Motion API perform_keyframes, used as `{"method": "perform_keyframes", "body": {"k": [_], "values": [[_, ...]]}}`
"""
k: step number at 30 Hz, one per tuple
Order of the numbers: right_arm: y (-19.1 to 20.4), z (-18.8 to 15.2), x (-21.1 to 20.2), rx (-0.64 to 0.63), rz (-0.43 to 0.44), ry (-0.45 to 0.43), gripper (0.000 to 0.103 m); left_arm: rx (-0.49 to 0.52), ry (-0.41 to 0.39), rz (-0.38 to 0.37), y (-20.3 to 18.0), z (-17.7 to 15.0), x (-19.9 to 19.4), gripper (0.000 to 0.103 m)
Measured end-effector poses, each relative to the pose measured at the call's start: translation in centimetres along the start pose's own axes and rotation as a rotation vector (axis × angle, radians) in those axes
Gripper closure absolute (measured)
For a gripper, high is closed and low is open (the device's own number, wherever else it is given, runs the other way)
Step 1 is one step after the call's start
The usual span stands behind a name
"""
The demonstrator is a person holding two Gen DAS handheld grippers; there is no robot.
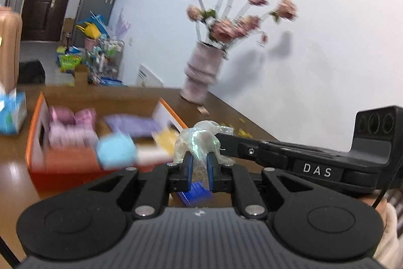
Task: Organize soft objects
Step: 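Carry the clear bag with the left tool into the box and release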
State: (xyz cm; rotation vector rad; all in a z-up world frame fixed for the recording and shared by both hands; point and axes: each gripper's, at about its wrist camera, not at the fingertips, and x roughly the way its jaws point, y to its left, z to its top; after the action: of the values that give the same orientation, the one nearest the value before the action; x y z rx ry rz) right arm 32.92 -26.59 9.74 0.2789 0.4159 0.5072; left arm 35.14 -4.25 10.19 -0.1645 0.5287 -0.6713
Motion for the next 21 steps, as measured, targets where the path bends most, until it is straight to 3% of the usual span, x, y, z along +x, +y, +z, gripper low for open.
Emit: {"method": "perform_keyframes", "body": {"k": [5,11,17,21], "values": [[-3.5,5.9,10.1,0.008,-0.013,0.078,0.098,-0.058,0.054,0.054,6.2,5.7,6.9,0.091],[-9.1,7.1,23.3,0.096,-0.067,0.288,0.098,-0.134,0.202,0.127,13.6,6.5,16.1,0.091],[-12.2,3.9,30.3,0.140,-0.129,0.468,0.095,-0.134,0.298,0.191,16.9,4.7,20.5,0.074],[-12.6,3.4,31.4,0.133,-0.163,0.484,0.086,-0.093,0.248,0.237,16.4,4.8,19.0,0.056]]}}
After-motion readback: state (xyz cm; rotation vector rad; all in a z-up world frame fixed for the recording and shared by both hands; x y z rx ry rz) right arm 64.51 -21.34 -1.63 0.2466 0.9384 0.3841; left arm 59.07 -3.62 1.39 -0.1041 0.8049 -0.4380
